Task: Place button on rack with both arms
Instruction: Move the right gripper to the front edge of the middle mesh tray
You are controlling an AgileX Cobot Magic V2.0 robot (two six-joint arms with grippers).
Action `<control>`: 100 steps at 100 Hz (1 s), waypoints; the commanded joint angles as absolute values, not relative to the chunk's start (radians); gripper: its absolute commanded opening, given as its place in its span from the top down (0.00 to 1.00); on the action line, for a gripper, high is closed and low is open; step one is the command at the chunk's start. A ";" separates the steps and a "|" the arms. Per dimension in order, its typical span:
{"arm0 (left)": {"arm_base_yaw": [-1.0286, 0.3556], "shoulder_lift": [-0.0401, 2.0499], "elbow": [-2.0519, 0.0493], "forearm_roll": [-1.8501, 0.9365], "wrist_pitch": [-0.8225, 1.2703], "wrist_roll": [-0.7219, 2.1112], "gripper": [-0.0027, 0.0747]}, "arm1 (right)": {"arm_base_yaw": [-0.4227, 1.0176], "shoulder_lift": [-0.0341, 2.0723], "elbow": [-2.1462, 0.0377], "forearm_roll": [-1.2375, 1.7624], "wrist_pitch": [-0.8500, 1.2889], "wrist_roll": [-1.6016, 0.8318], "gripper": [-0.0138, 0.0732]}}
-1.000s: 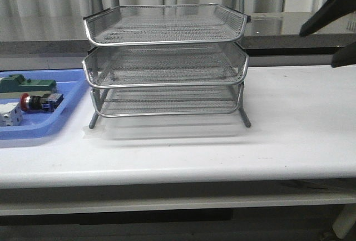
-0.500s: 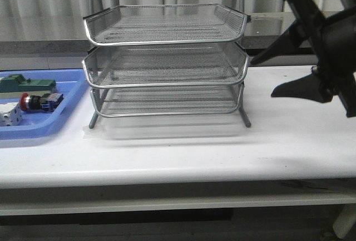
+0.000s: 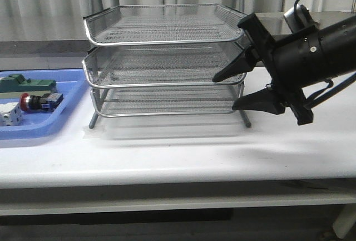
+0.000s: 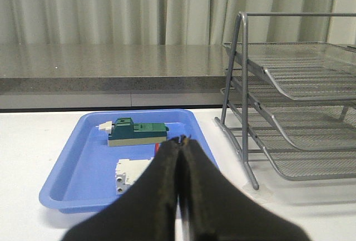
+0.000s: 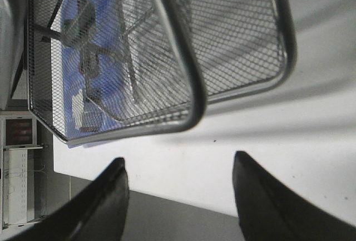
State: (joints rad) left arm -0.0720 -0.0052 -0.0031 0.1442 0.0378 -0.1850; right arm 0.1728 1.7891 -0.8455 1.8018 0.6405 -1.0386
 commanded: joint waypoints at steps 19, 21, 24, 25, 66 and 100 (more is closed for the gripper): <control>-0.079 -0.037 0.053 0.137 -0.044 -0.195 0.99 | 0.173 1.802 -0.959 1.937 0.699 -1.053 0.34; -0.079 -0.037 0.053 0.137 -0.044 -0.195 0.99 | 0.173 1.806 -0.965 1.937 0.700 -1.053 0.34; -0.079 -0.037 0.053 0.137 -0.044 -0.195 0.99 | 0.173 1.813 -0.972 1.937 0.701 -1.053 0.34; -0.079 -0.037 0.053 0.137 -0.044 -0.195 0.99 | 0.173 1.815 -0.975 1.937 0.701 -1.053 0.34; -0.079 -0.037 0.053 0.137 -0.044 -0.195 0.99 | 0.173 1.828 -1.001 1.937 0.665 -1.053 0.51; -0.079 -0.037 0.053 0.137 -0.044 -0.195 0.99 | 0.173 1.828 -0.998 1.933 0.668 -1.053 0.76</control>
State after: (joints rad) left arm -0.0720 -0.0052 -0.0031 0.1442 0.0378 -0.1850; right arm 0.1729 1.8731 -0.9712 1.8156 0.6240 -1.0253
